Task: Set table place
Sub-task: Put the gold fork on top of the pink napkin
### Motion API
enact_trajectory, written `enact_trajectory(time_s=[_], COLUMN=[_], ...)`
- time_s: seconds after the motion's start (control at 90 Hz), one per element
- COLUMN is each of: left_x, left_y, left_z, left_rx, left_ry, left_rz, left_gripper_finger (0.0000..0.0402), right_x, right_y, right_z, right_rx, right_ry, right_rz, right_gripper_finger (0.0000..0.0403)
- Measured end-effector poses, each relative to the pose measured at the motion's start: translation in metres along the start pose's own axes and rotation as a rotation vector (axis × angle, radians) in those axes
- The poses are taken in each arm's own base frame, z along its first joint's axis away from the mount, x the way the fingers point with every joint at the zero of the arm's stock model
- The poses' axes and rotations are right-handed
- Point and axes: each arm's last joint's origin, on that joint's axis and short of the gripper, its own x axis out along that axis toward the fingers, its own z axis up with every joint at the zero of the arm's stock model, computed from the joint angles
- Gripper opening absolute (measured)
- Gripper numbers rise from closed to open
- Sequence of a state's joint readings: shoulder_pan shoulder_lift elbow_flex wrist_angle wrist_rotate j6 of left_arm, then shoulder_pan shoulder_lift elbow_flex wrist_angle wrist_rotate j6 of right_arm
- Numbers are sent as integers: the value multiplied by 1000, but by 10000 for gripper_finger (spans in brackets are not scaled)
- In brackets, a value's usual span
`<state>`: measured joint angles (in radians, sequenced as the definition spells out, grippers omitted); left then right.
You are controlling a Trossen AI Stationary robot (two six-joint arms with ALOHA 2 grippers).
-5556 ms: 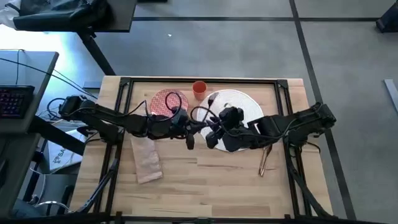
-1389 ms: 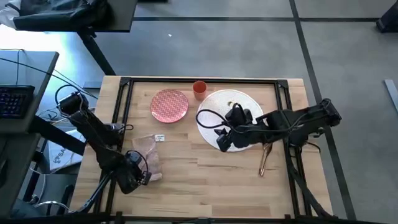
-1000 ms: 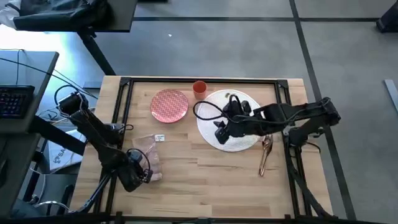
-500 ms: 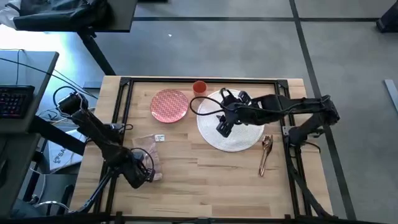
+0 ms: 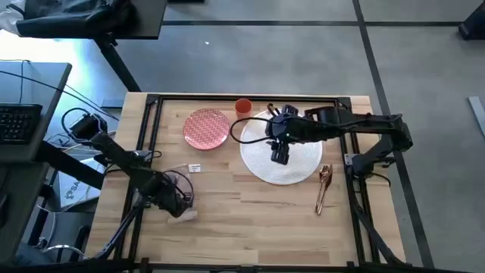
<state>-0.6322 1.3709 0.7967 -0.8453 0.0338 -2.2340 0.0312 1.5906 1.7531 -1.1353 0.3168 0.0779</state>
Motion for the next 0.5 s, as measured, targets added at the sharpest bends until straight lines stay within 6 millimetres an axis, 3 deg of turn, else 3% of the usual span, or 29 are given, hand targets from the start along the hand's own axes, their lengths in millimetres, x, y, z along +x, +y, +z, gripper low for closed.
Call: enact_trajectory(time_s=[0.5], left_x=[17], left_y=[-7], left_z=[7], left_rx=[-47], left_ry=[-59], left_rz=[84], left_gripper_finger=[0], right_x=[3], right_y=[-12], right_z=[6], right_rx=[87], right_ry=[-52], right_rz=[-20], right_gripper_finger=[199])
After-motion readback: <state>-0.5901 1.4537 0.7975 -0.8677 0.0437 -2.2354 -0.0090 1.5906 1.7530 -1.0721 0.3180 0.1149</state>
